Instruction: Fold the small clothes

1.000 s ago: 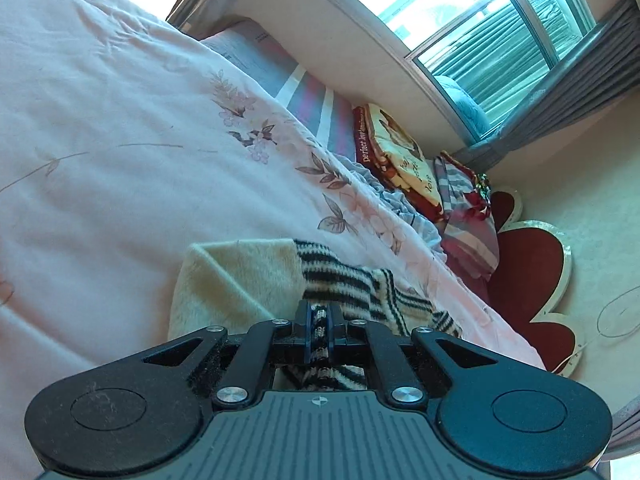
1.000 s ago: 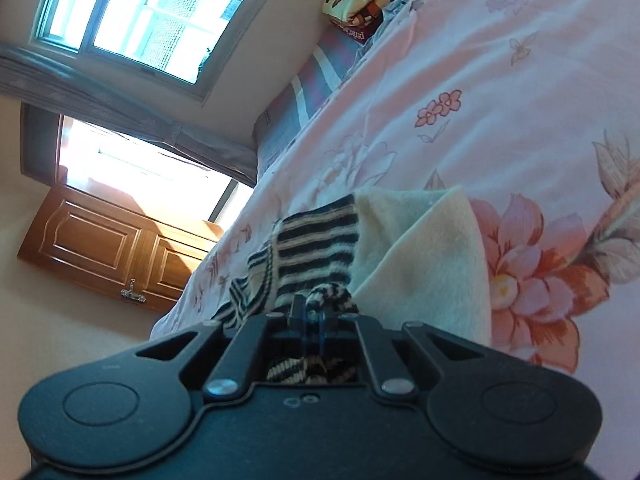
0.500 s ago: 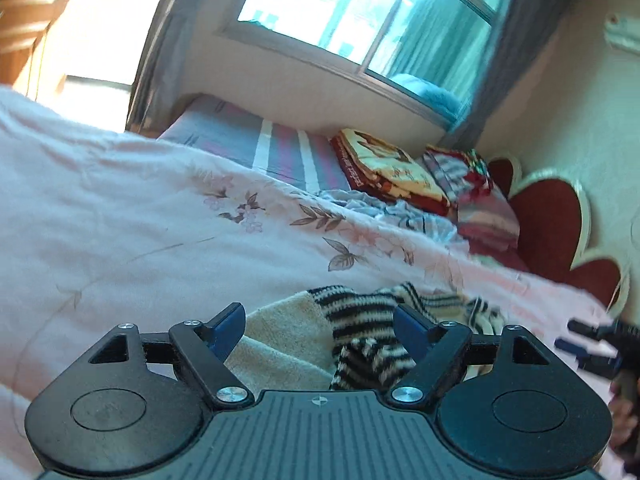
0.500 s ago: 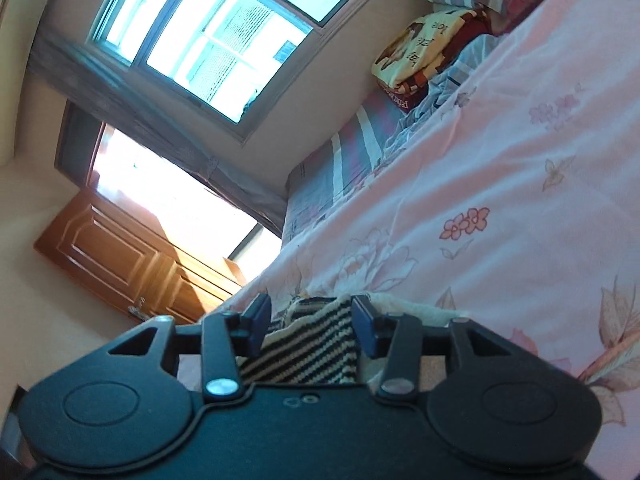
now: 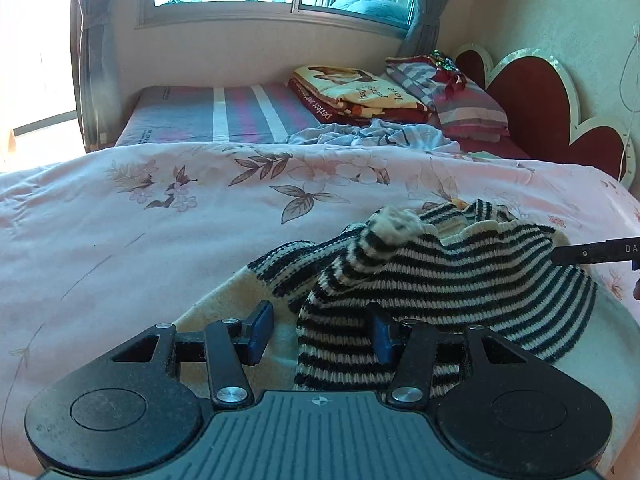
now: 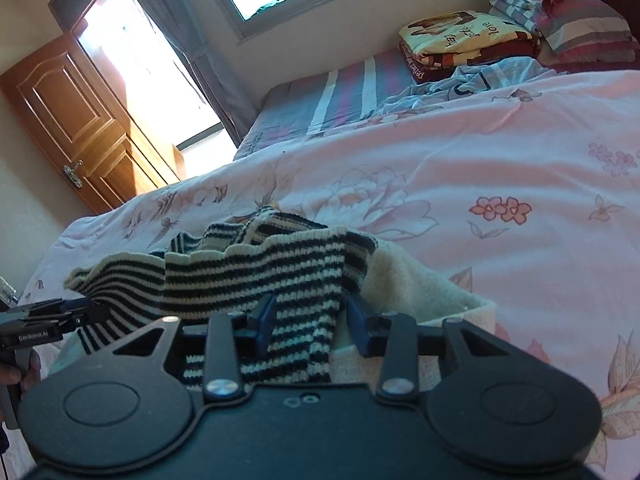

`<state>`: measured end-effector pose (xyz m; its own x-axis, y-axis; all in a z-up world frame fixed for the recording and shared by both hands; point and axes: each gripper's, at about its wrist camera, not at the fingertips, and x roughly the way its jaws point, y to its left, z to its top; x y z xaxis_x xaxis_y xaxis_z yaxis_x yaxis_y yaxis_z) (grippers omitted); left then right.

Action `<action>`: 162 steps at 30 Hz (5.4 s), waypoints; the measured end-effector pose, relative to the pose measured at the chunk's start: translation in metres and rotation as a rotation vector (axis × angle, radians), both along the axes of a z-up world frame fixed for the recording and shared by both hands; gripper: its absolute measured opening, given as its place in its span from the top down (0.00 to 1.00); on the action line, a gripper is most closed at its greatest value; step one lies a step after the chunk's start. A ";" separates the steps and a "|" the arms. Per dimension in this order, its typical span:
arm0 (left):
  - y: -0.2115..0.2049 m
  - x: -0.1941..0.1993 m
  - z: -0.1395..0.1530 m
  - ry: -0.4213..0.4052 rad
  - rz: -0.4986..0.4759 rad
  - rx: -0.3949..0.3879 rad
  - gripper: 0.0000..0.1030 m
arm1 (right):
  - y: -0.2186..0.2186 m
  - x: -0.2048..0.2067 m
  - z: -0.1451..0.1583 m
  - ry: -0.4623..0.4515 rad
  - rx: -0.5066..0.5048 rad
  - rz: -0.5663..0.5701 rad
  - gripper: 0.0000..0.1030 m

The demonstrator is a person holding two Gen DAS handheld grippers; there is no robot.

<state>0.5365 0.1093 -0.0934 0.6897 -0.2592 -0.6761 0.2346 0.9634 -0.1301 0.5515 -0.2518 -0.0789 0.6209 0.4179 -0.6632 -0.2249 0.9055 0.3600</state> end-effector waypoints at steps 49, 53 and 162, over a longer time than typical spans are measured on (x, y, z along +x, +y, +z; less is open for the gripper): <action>-0.020 -0.035 0.000 -0.106 0.153 0.151 0.18 | 0.022 -0.033 0.007 -0.145 -0.347 0.028 0.65; -0.049 -0.061 0.020 -0.170 0.071 0.087 0.18 | 0.053 -0.068 0.028 -0.234 -0.283 0.123 0.64; 0.023 -0.138 -0.043 0.014 0.545 -0.516 0.27 | 0.095 -0.147 0.023 -0.169 -0.159 0.073 0.78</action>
